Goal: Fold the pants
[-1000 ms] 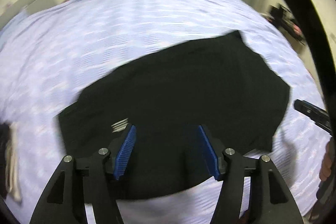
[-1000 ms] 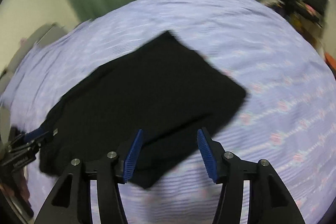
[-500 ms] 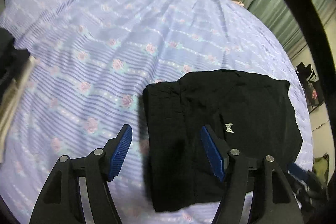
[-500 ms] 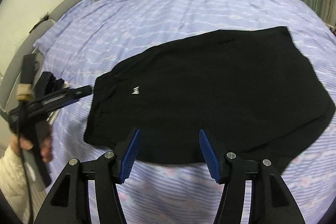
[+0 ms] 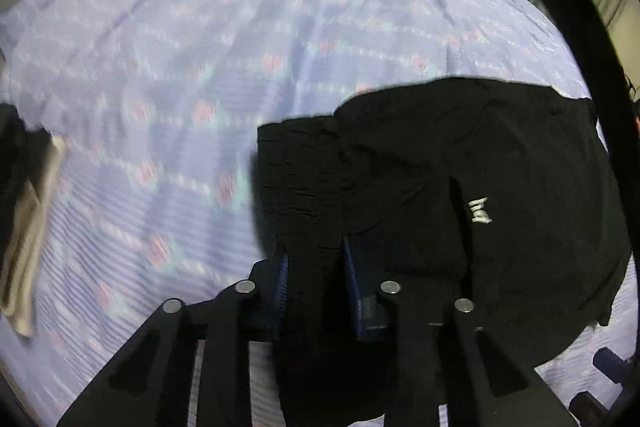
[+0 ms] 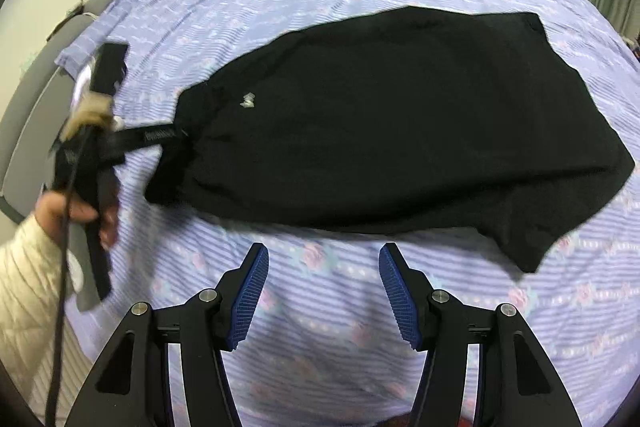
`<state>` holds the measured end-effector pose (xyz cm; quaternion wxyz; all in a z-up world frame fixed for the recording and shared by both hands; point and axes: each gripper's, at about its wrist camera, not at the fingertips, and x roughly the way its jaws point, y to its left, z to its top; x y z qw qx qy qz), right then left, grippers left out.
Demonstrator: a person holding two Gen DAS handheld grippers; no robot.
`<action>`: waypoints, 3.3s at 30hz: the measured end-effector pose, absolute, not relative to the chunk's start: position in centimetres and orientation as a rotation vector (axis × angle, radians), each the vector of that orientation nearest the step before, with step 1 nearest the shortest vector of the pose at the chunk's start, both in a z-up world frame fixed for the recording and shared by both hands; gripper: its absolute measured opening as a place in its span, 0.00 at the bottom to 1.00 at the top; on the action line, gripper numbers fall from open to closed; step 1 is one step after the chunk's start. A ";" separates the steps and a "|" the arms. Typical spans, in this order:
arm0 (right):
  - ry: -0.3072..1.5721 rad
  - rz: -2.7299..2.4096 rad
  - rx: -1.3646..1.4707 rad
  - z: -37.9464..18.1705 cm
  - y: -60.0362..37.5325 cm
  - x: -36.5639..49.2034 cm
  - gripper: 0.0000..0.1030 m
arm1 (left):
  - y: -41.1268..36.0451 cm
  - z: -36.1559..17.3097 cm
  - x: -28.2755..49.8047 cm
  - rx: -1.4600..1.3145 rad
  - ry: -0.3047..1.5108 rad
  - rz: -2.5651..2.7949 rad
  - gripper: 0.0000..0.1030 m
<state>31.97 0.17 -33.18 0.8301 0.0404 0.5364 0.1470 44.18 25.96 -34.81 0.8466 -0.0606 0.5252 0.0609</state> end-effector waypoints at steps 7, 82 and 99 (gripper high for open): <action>1.123 0.166 0.060 -33.9 -2.2 32.6 0.57 | 25.5 -35.6 46.4 -0.003 1.105 0.211 0.34; 0.915 -0.318 0.339 -32.9 -24.2 34.4 0.68 | -11.0 -27.8 61.2 0.545 0.831 -0.816 0.62; 0.953 -0.383 0.468 -35.7 -26.0 36.3 0.63 | -15.5 -34.1 64.5 0.690 0.888 -0.915 0.05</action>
